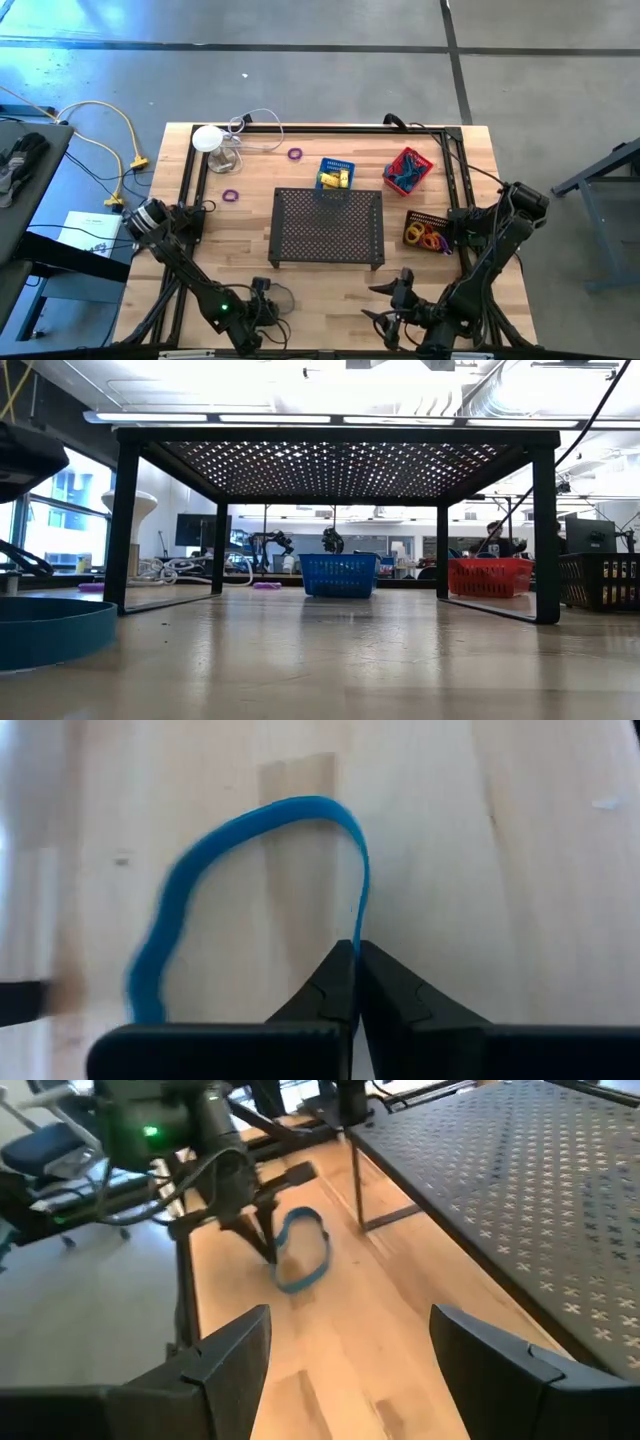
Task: Pick & Place Office Desk Supplies
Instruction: Put the blue rubber band into the red bin
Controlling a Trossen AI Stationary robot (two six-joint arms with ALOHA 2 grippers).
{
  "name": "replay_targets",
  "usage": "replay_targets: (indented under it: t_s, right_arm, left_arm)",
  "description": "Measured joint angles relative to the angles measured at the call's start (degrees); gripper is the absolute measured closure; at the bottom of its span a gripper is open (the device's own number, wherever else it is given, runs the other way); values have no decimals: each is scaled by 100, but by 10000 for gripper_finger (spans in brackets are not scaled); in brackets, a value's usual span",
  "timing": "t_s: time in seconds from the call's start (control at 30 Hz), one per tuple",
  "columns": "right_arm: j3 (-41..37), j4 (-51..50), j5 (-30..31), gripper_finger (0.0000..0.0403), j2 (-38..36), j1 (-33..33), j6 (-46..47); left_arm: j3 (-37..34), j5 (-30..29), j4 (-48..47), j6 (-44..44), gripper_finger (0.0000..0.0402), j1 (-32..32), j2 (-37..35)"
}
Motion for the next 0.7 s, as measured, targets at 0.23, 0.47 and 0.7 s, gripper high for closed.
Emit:
replay_targets:
  t_s: [0.23, 0.47, 0.7]
  right_arm:
    - [0, 1372, -262, 143, 109, -35, -1709]
    - [-2, 3041, -1307, 143, 560, -248, -4238]
    - [-2, 3755, -1794, 143, 723, -574, -5399]
  left_arm:
    - [362, -209, 351, 274, 400, 12, -565]
    - [495, -515, 2487, 1485, 400, 294, -633]
    - [495, -483, 3454, 2001, 400, 559, -633]
